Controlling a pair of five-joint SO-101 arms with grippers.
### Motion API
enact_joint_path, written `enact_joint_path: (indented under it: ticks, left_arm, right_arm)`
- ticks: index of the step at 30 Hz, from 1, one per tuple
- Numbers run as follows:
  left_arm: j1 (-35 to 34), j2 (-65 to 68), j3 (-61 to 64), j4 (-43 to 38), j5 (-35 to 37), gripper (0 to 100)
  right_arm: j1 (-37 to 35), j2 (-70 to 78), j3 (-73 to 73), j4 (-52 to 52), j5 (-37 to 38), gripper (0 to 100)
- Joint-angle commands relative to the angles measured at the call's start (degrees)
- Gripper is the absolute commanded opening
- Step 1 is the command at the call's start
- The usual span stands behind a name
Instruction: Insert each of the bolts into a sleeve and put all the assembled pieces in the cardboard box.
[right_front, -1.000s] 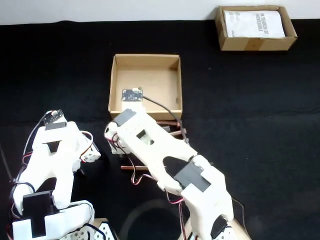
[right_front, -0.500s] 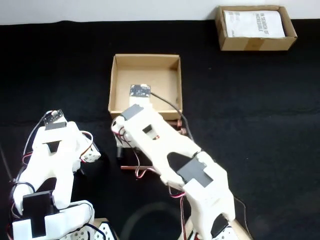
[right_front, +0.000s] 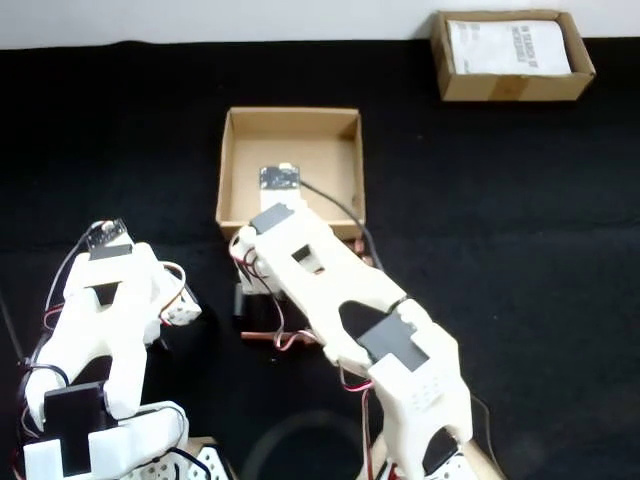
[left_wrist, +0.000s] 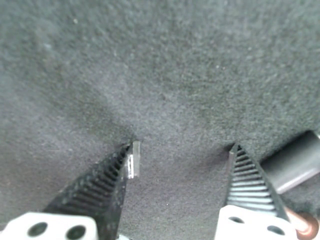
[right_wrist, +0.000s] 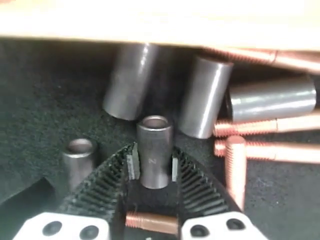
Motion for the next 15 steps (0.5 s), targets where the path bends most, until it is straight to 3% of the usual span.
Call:
enact_joint_path:
  ticks: [1, 7, 15]
  left_arm:
    - [-1.01, -0.22, -0.22, -0.88, 0.26, 29]
    - [-1.01, -0.22, -0.22, -0.88, 0.26, 29]
    - [-1.01, -0.13, -0.13, -0.88, 0.26, 29]
  right_arm:
    - [1.1, -0.75, -1.98, 2.86, 0.79, 0.6]
    - [5.14, -1.63, -15.08, 14.37, 3.96, 0.6]
    - [21.05, -16.48, -33.71, 28.35, 11.52, 0.7]
